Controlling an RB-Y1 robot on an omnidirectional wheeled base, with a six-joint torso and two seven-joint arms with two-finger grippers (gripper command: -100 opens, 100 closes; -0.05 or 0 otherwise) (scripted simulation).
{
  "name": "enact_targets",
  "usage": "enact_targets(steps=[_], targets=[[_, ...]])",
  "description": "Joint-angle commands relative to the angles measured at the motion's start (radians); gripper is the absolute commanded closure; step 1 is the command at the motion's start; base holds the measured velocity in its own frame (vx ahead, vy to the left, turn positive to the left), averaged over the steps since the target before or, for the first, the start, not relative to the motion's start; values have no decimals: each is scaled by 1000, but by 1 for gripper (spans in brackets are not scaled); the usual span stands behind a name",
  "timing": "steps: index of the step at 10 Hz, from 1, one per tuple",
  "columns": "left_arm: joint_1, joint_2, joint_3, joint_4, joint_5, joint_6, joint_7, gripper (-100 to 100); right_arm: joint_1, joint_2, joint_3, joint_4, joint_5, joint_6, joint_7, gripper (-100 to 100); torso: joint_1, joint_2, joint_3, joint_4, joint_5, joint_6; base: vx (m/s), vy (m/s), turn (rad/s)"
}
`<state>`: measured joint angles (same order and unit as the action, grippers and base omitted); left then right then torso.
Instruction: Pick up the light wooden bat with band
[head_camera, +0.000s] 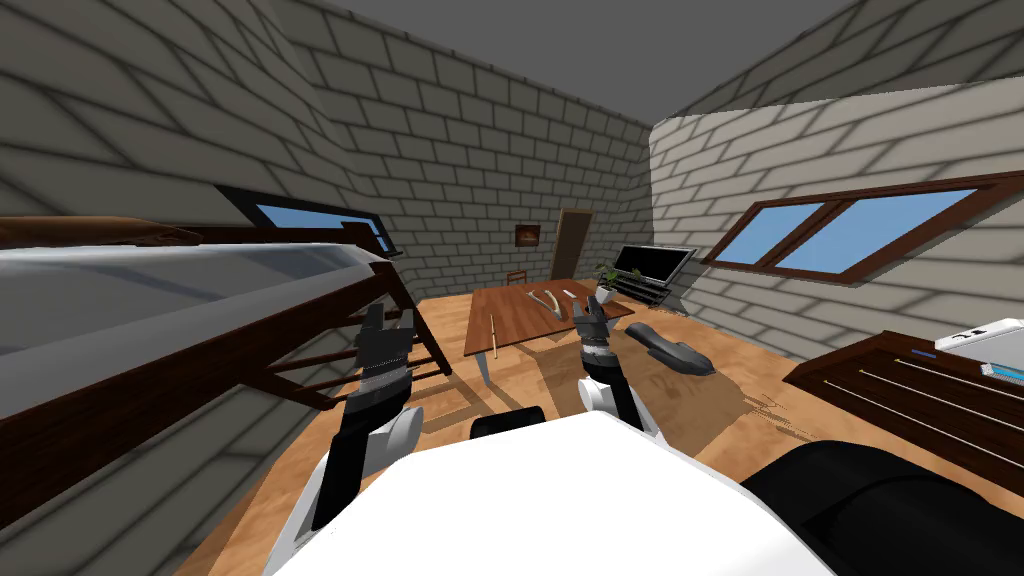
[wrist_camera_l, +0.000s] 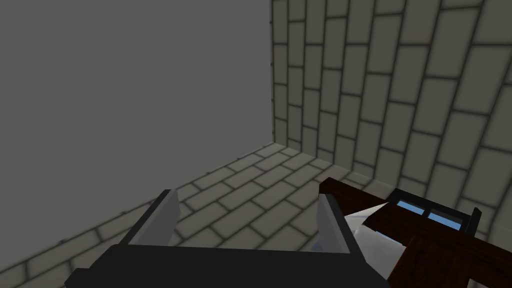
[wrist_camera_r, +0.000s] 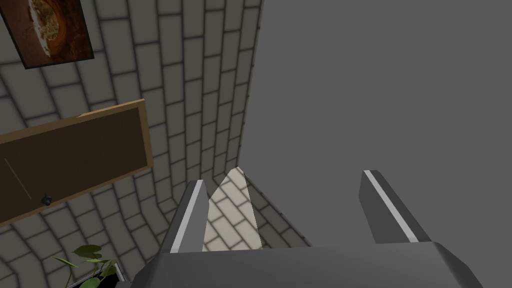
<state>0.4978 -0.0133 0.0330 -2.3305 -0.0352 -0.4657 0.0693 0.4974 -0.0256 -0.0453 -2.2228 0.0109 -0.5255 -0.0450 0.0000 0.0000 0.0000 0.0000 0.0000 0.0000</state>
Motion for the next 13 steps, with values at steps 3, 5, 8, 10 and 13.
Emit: enact_targets(steps=[3,5,8,10,13], targets=[[-12,76,1,22,16,49,-15,-100,0,0,0,0,0,0,0,0,1,-1,0,0,0,0,10,7,-92],[-24,116,1,46,33,102,-31,-100,0,0,0,0,0,0,0,0,2,-1,-1,0,0,0,18,20,-156],[-41,149,3,76,55,171,-53,-100,0,0,0,0,0,0,0,0,2,-2,-1,0,1,0,24,30,-166],[-50,163,3,93,68,211,-65,-100,0,0,0,0,0,0,0,0,1,-2,-1,0,0,0,16,14,-108],[-71,186,5,130,96,292,-92,-100,0,0,0,0,0,0,0,0,1,-1,-1,0,0,0,14,18,-147]])
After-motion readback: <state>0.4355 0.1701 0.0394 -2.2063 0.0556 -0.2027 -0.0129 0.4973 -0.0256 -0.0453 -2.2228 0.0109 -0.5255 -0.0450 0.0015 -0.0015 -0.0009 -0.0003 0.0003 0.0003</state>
